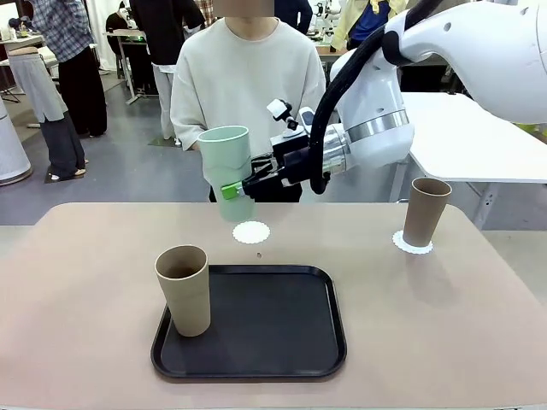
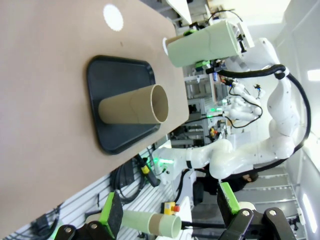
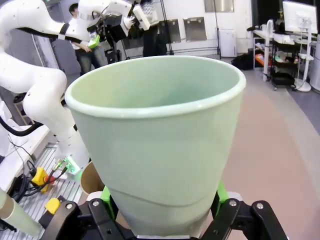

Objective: Place coasters on the table and set cups on them.
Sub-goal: Take one Reusable plastic cup from the Flat Tray and place it on a coaster set by the human.

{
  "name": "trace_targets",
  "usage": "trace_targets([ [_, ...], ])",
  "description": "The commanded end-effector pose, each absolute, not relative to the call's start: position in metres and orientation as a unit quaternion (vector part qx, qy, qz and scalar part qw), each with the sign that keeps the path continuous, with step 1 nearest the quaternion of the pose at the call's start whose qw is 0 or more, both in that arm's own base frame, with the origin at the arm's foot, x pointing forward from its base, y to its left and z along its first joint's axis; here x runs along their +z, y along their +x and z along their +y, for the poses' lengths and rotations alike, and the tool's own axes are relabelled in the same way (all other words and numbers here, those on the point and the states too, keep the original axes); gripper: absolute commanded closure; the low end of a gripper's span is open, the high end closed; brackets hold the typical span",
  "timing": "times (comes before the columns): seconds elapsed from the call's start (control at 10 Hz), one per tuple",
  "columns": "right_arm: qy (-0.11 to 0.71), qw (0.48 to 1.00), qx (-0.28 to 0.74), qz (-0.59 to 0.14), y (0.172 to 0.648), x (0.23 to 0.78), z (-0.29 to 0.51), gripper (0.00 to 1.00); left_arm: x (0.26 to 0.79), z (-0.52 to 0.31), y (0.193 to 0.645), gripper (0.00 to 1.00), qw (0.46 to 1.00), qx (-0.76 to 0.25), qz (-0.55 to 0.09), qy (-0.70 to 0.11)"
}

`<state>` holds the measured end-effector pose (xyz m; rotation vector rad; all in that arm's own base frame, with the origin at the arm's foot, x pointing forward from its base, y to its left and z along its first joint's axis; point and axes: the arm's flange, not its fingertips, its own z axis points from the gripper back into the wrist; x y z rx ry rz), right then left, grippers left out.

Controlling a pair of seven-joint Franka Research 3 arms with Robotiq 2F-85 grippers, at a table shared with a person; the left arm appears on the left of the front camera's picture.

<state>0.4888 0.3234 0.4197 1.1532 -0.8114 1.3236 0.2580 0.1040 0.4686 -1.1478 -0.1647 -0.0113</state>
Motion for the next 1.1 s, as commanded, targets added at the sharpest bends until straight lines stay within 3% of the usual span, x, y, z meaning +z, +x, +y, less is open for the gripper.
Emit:
trace_targets([
  [0.0, 0.515, 0.553, 0.523, -0.395, 0.552, 0.412, 0.299, 0.17, 0.469, 0.105, 0.257, 0.0, 0.833, -0.008, -0.081, -0.547],
  [0.4, 0.497, 0.594, 0.474, -0.418, 0.632, 0.376, 0.289, 0.17, 0.469, 0.105, 0.257, 0.0, 0.833, -0.008, -0.081, -0.547],
  [1.0, 0.539, 0.523, 0.544, -0.375, 0.634, 0.312, 0.293, 0.17, 0.469, 0.105, 0.257, 0.0, 0.833, -0.008, -0.081, -0.547],
])
